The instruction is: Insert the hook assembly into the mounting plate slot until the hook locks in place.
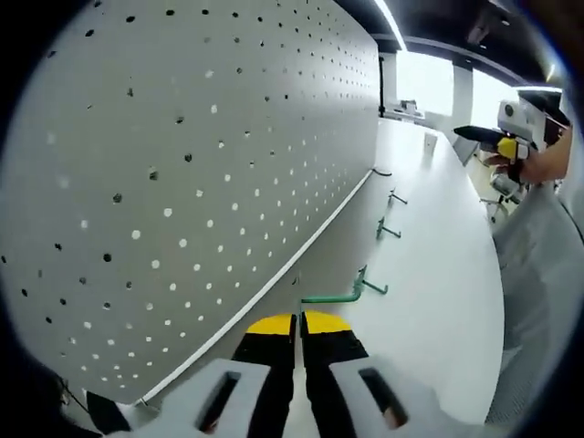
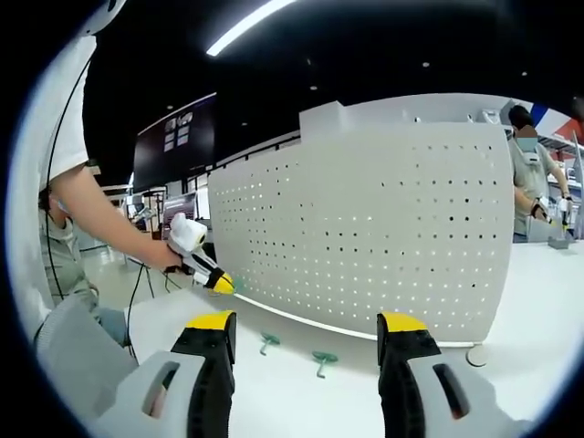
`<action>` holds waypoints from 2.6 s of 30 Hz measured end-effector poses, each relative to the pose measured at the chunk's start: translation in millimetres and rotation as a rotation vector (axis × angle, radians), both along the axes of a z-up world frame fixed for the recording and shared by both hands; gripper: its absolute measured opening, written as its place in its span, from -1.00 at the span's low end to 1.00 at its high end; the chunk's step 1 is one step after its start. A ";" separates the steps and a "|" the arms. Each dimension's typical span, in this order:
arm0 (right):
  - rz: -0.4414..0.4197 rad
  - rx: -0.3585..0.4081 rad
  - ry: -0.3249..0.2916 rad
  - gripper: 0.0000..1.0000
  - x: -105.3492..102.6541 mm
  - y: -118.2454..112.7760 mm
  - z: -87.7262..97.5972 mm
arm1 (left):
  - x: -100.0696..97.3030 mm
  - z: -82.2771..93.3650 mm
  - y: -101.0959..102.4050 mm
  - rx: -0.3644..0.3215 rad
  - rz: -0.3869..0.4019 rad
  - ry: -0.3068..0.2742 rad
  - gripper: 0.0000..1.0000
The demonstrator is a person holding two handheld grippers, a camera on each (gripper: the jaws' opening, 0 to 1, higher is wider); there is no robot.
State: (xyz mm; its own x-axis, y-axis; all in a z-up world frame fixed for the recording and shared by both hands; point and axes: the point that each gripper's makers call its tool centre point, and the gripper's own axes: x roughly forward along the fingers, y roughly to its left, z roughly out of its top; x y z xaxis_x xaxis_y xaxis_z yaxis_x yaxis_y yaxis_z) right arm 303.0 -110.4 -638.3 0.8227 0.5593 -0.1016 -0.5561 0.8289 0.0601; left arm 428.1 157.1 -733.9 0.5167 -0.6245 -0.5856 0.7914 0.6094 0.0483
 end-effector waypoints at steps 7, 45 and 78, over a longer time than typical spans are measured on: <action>0.012 0.002 -0.009 0.20 -0.8 4.1 3.6 | -1.5 20.2 -9.8 -0.080 0.030 -0.043 -0.97; 0.038 0.085 -0.045 0.16 0.1 25.2 32.2 | -29.6 129.7 -67.4 -0.492 0.101 -0.272 -0.96; 0.109 0.336 0.039 -0.31 12.1 59.0 50.8 | -45.5 137.6 -103.5 -0.515 0.119 -0.279 -0.96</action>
